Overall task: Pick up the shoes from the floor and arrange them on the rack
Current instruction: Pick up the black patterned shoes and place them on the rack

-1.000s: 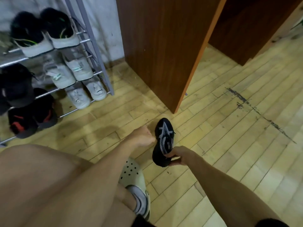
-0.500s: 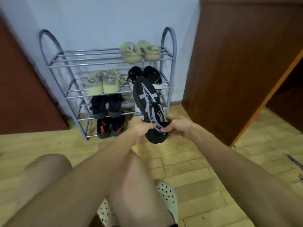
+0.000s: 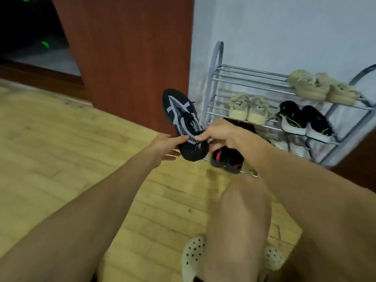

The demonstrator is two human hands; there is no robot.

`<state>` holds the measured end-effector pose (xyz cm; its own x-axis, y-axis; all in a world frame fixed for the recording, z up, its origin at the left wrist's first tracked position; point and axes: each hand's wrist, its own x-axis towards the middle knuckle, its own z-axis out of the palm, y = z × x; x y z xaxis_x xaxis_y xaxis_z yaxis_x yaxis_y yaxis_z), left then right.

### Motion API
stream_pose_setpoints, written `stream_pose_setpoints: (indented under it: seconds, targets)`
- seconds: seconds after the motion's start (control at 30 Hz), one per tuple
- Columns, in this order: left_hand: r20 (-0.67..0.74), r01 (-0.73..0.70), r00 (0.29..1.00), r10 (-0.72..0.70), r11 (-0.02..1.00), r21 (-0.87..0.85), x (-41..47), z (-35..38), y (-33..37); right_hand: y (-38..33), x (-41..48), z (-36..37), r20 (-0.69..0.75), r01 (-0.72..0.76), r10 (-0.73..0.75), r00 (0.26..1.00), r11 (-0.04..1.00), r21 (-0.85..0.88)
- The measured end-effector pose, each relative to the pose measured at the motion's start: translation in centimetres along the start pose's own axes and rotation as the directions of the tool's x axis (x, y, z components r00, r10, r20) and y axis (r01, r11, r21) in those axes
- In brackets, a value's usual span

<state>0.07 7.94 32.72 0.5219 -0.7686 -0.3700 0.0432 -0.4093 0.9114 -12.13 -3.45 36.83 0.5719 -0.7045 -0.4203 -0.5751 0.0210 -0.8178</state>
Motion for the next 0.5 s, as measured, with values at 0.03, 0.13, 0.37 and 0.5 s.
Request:
stream_pose_setpoints:
  seconds: [0.03, 0.13, 0.37, 0.5]
  targets:
    - [-0.023, 0.028, 0.999, -0.028, 1.0, 0.009, 0.2, -1.8, -1.9, -0.1, 0.7, 2.1, 0.016, -0.009, 0.009, 1.0, 1.0, -0.022]
    - [-0.104, 0.153, 0.982, -0.159, 0.986, -0.06, 0.2, -6.5, -9.0, 1.2, 2.4, 8.5, 0.058, -0.054, 0.059, 0.997, 0.994, -0.09]
    - [-0.279, 0.523, 0.817, -0.504, 0.852, -0.008, -3.7, -13.1, -27.7, 8.9, 3.9, 20.4, 0.197, -0.218, 0.256, 0.946, 0.956, -0.198]
    - [-0.45, 0.643, 0.723, -0.524, 0.749, 0.161, -6.0, -14.9, -33.8, 13.3, 3.6, 23.3, 0.274, -0.265, 0.336, 0.901, 0.927, -0.266]
